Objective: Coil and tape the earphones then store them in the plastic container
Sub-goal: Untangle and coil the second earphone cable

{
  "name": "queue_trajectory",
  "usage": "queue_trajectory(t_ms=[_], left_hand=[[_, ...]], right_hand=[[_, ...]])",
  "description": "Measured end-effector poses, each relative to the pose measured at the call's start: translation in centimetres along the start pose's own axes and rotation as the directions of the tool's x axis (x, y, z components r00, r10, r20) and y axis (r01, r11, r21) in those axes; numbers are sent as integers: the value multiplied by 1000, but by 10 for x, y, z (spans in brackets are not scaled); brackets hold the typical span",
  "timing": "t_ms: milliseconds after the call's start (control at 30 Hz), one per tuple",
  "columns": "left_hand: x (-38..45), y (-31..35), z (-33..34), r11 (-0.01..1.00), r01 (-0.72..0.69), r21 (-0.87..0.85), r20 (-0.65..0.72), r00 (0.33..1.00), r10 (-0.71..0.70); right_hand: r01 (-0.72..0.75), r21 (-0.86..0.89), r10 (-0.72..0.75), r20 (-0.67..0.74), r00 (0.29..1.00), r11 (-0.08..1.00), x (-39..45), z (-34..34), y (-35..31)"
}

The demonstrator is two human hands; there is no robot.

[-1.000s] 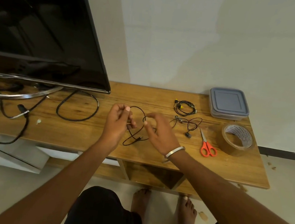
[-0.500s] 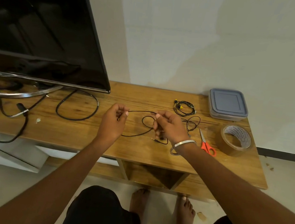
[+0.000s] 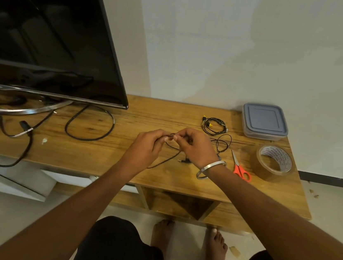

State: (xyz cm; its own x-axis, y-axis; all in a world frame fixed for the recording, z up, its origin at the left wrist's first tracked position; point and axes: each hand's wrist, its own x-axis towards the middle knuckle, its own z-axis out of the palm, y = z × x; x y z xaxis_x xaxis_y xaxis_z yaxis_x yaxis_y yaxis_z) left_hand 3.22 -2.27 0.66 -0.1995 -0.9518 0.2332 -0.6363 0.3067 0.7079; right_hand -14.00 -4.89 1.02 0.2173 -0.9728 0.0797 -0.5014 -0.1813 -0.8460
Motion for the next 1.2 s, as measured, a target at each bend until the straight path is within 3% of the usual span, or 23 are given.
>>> queue_trajectory(t_ms=[367, 567, 700, 800, 900, 967, 1033, 1200], left_hand=[[-2, -10, -9, 986, 127, -111, 17, 992, -126], [1, -6, -4, 982, 138, -131, -67, 987, -148], [3, -2, -6, 978, 173, -115, -148, 971, -190], [2, 0, -6, 983, 144, -118, -39, 988, -149], [1, 6, -2, 990, 67, -125, 78, 995, -58], [3, 9, 0, 989, 56, -134, 72, 996, -46], [4, 6, 0, 986, 71, -151, 45, 997, -65], [4, 1, -5, 984, 115, -139, 34, 993, -112]], right_hand=[[-77, -80, 67, -120, 990, 994, 1, -20, 20], [-143, 49, 132, 170, 977, 989, -7, -28, 17], [-65, -18, 67, 166, 984, 998, -7, -25, 15], [7, -36, -2, 116, 993, 999, -4, -22, 14], [135, -66, -120, 186, 975, 989, -1, -16, 3], [235, -139, -199, 227, 953, 962, 1, -13, -3], [261, -141, -234, 182, 955, 955, 1, -14, -3], [125, -147, -135, -64, 989, 981, 1, -29, 8]])
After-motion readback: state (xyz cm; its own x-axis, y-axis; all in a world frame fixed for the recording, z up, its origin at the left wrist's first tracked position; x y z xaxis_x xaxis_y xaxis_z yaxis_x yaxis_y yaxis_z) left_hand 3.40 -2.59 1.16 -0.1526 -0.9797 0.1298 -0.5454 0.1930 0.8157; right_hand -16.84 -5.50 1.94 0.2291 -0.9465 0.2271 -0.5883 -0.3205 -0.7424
